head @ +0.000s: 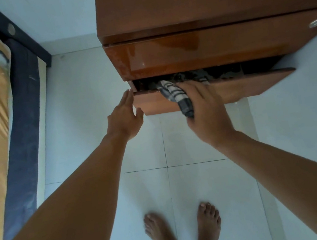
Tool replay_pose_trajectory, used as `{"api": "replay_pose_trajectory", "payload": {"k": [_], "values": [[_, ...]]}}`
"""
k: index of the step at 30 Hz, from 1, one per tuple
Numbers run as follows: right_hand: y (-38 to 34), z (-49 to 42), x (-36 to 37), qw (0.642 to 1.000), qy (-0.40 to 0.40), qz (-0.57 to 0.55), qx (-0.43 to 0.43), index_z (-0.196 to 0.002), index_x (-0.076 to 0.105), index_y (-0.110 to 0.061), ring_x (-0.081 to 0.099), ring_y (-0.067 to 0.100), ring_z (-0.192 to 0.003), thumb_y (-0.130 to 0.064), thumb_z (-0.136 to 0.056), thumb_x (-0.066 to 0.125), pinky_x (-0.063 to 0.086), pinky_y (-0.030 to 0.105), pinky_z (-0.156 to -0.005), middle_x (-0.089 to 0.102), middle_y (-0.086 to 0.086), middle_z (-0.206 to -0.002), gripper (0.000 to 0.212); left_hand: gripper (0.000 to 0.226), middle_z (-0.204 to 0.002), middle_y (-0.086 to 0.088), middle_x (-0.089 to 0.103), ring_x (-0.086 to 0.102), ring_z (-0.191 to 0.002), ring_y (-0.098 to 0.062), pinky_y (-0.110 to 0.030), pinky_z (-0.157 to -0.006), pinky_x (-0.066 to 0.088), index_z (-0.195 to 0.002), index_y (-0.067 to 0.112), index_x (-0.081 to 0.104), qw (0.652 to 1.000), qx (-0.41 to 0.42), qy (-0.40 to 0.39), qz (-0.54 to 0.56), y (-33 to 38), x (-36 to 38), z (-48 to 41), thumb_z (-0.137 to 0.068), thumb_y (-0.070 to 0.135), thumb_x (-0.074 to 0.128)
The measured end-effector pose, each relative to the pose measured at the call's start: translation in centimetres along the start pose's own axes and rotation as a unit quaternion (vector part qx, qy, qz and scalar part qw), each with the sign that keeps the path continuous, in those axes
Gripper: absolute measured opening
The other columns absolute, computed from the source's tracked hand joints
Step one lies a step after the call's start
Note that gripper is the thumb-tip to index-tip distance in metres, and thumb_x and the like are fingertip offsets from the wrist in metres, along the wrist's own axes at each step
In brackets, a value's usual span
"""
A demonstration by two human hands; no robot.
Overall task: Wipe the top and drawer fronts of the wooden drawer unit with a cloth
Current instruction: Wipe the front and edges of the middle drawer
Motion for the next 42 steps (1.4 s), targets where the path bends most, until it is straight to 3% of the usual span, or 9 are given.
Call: {"api": "replay_pose_trajectory", "payload": {"k": [4, 7, 11, 17, 23, 33, 36, 42], "values": [[-3.5, -4.5, 4.4, 0.997, -0.057, 0.060, -0.003, -0.141, 0.052, -0.015, 0.052, 0.035, -0.125, -0.017, -0.081, 0.073, 0.048, 0.051, -0.099, 0.057, 0.007, -0.141, 0.063, 0.070, -0.171, 0.002, 0.023, 0.048, -0.137, -0.038, -0.052, -0.105, 0.047, -0.165, 0.020, 0.021, 1.000, 0.014, -0.027, 0.000, -0.4, -0.5, -0.1, -0.100, 0.016, 0.048], [-4.9, -6.7, 8.3, 0.988, -0.116, 0.099, 0.021, -0.145, 0.047, -0.020, 0.048, 0.033, -0.132, -0.023, -0.086, 0.072, 0.045, 0.054, -0.103, 0.053, 0.004, -0.145, 0.065, 0.079, -0.172, 0.008, 0.015, 0.051, -0.131, -0.038, -0.050, -0.095, 0.051, -0.165, 0.030, 0.017, 0.998, 0.022, -0.055, -0.005, -1.2, -0.3, -0.1, -0.095, 0.011, 0.045], [-4.6, -7.4, 12.3, 0.962, -0.194, 0.185, 0.048, -0.153, 0.033, -0.025, 0.033, 0.030, -0.143, -0.029, -0.088, 0.064, 0.026, 0.056, -0.116, 0.044, -0.001, -0.153, 0.071, 0.081, -0.173, 0.011, 0.011, 0.055, -0.121, -0.038, -0.048, -0.082, 0.050, -0.165, 0.033, 0.013, 0.993, 0.043, -0.078, -0.071, -1.8, -0.3, -0.4, -0.090, 0.016, 0.041], [-0.4, -5.6, 10.4, 0.958, -0.171, 0.230, 0.026, -0.154, 0.030, -0.021, 0.034, 0.031, -0.142, -0.026, -0.086, 0.059, 0.023, 0.057, -0.117, 0.041, 0.003, -0.154, 0.073, 0.079, -0.174, 0.009, 0.000, 0.051, -0.127, -0.035, -0.055, -0.095, 0.047, -0.166, 0.024, -0.001, 0.980, 0.024, -0.110, -0.166, -1.3, -0.2, 0.1, -0.101, 0.024, 0.043], [8.2, -3.4, 4.5, 0.952, -0.160, 0.258, 0.046, -0.150, 0.033, -0.019, 0.037, 0.034, -0.139, -0.025, -0.083, 0.061, 0.027, 0.058, -0.113, 0.043, 0.006, -0.150, 0.073, 0.086, -0.173, 0.010, -0.009, 0.051, -0.125, -0.036, -0.058, -0.095, 0.047, -0.164, 0.021, -0.009, 0.979, -0.018, -0.124, -0.163, -0.3, 1.1, 1.3, -0.099, 0.024, 0.046], [24.3, -0.1, -6.1, 0.930, -0.136, 0.309, 0.148, -0.149, 0.034, -0.009, 0.035, 0.042, -0.140, -0.020, -0.089, 0.061, 0.033, 0.061, -0.111, 0.042, 0.020, -0.149, 0.066, 0.090, -0.172, 0.013, -0.015, 0.054, -0.124, -0.039, -0.058, -0.096, 0.044, -0.163, 0.023, -0.014, 0.973, -0.070, -0.136, -0.175, 0.4, 1.6, 0.9, -0.097, 0.026, 0.048], [24.9, 0.0, -6.6, 0.930, -0.135, 0.313, 0.134, -0.149, 0.033, -0.004, 0.037, 0.045, -0.138, -0.014, -0.087, 0.062, 0.034, 0.060, -0.111, 0.042, 0.025, -0.148, 0.069, 0.092, -0.171, 0.016, -0.016, 0.055, -0.123, -0.040, -0.057, -0.096, 0.042, -0.163, 0.024, -0.014, 0.971, -0.085, -0.136, -0.176, 0.6, 1.7, 0.9, -0.096, 0.024, 0.048], [24.5, 0.3, -5.6, 0.921, -0.147, 0.308, 0.188, -0.152, 0.029, -0.005, 0.029, 0.043, -0.144, -0.012, -0.086, 0.061, 0.026, 0.061, -0.115, 0.035, 0.023, -0.153, 0.073, 0.092, -0.170, 0.017, -0.015, 0.054, -0.125, -0.044, -0.061, -0.102, 0.041, -0.164, 0.023, -0.012, 0.968, -0.096, -0.150, -0.178, 0.8, 1.3, 0.5, -0.096, 0.027, 0.050]]}}
Point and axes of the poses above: each hand's wrist, its own z-axis away from the middle knuckle, its own x-axis out of the palm, y = z × x, the point moved 5 cm from there along -z, towards the middle knuckle
